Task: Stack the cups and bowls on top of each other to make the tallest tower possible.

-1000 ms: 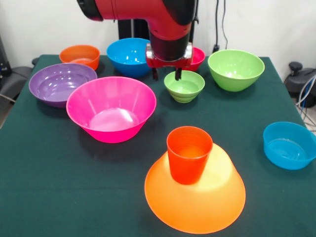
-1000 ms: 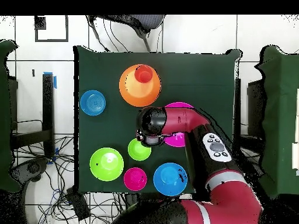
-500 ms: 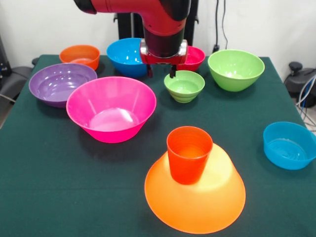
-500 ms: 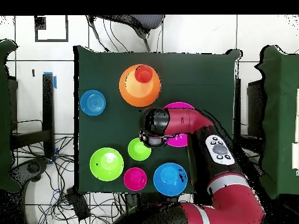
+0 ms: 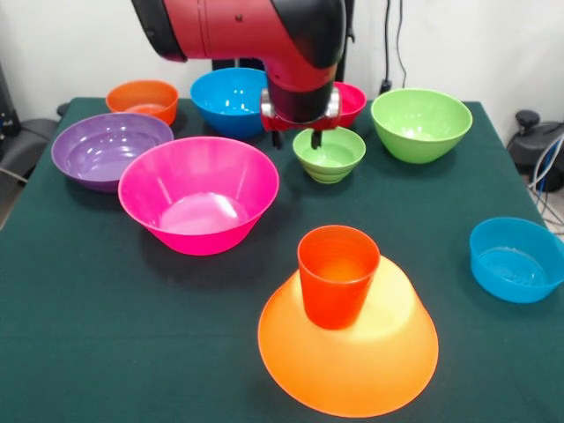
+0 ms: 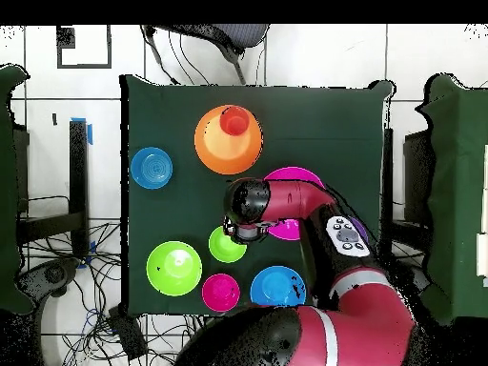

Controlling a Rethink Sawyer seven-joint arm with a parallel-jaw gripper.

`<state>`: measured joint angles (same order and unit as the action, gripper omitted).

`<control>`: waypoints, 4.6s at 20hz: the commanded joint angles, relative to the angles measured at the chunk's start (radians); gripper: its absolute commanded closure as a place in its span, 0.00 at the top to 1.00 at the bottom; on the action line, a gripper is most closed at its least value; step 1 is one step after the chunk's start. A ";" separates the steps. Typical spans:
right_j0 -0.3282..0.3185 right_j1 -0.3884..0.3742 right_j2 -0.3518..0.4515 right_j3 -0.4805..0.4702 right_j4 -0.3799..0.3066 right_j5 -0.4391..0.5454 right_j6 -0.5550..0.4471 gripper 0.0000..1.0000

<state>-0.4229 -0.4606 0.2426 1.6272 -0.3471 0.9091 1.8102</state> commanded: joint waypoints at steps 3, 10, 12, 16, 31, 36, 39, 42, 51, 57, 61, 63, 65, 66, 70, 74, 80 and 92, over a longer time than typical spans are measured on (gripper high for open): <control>0.049 0.077 0.024 -0.085 0.001 -0.057 0.069 1.00; 0.057 0.093 0.016 -0.099 -0.012 -0.070 0.065 1.00; 0.059 0.106 0.010 -0.110 -0.020 -0.076 0.065 1.00; 0.060 0.105 0.002 -0.102 -0.014 -0.068 0.076 1.00; 0.064 0.097 -0.010 -0.108 0.008 -0.055 0.090 0.00; 0.060 0.084 -0.013 -0.088 0.010 -0.066 0.091 0.00; 0.060 0.065 -0.013 -0.095 0.006 -0.055 0.077 0.00; 0.042 -0.022 0.010 -0.055 0.018 -0.012 0.027 0.00; -0.061 -0.257 0.088 0.075 0.086 0.040 -0.103 0.00; -0.150 -0.393 0.145 0.136 0.118 0.055 -0.186 0.00; -0.209 -0.456 0.185 0.133 0.140 0.084 -0.230 0.00; -0.248 -0.484 0.214 0.128 0.156 0.079 -0.259 0.00; -0.289 -0.497 0.251 0.106 0.181 0.066 -0.273 0.00; -0.307 -0.500 0.268 0.092 0.190 0.061 -0.277 0.00; -0.373 -0.469 0.341 0.024 0.217 0.009 -0.290 0.00; -0.420 -0.429 0.409 -0.039 0.242 -0.009 -0.281 0.00; -0.465 -0.365 0.466 -0.065 0.220 -0.049 -0.268 0.00; -0.494 -0.291 0.530 -0.084 0.209 -0.053 -0.185 0.00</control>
<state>-0.9338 -0.8393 0.6875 1.5612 -0.1190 0.8926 1.8102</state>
